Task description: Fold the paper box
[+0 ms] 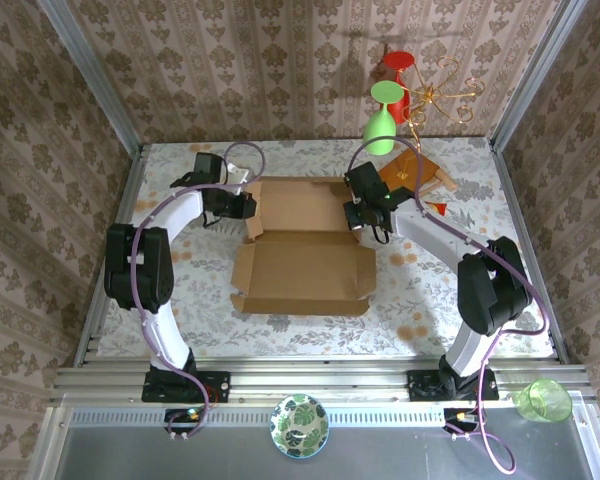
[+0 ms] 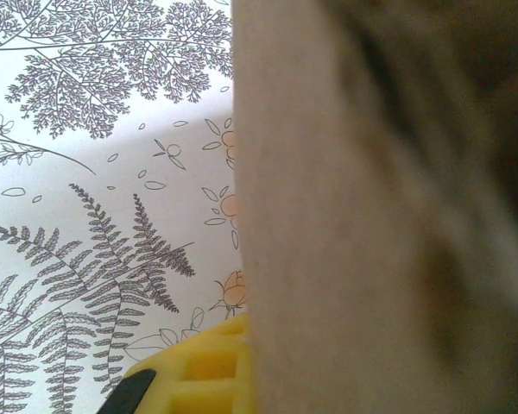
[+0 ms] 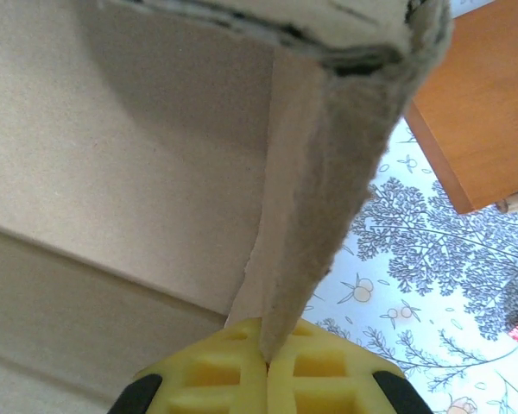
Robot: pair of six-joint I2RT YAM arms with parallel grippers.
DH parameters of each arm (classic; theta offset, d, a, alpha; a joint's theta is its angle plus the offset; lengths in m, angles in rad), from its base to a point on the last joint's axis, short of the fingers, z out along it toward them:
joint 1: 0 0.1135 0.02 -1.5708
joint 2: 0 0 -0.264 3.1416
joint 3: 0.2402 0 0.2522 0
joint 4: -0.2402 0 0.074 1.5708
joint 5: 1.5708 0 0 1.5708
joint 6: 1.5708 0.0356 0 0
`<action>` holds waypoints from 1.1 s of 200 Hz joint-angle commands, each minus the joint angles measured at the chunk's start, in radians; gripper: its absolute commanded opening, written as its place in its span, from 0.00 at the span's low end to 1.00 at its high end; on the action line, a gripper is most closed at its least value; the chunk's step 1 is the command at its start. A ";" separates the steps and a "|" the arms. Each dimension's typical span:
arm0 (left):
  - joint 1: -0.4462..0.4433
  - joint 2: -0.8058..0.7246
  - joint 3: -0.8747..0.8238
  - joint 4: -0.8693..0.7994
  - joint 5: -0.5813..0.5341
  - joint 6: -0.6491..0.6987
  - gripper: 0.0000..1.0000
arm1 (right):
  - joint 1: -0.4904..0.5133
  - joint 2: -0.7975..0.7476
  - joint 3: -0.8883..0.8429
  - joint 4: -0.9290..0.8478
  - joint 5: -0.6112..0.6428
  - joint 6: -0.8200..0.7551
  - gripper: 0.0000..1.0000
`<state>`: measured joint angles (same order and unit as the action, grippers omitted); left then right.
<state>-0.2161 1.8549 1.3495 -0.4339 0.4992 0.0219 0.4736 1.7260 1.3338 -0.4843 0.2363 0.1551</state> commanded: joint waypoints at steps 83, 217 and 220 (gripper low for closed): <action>-0.019 0.000 0.000 -0.027 0.042 -0.005 0.00 | -0.012 0.097 0.095 -0.079 0.020 0.069 0.27; -0.018 0.013 0.017 -0.032 0.022 -0.025 0.00 | -0.021 0.184 0.197 -0.171 0.067 0.121 0.08; -0.019 0.014 0.020 -0.032 0.019 -0.027 0.00 | -0.021 0.184 0.197 -0.173 0.074 0.125 0.07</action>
<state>-0.2287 1.8591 1.3495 -0.4557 0.4927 0.0181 0.4366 1.8877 1.4933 -0.5953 0.2642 0.2600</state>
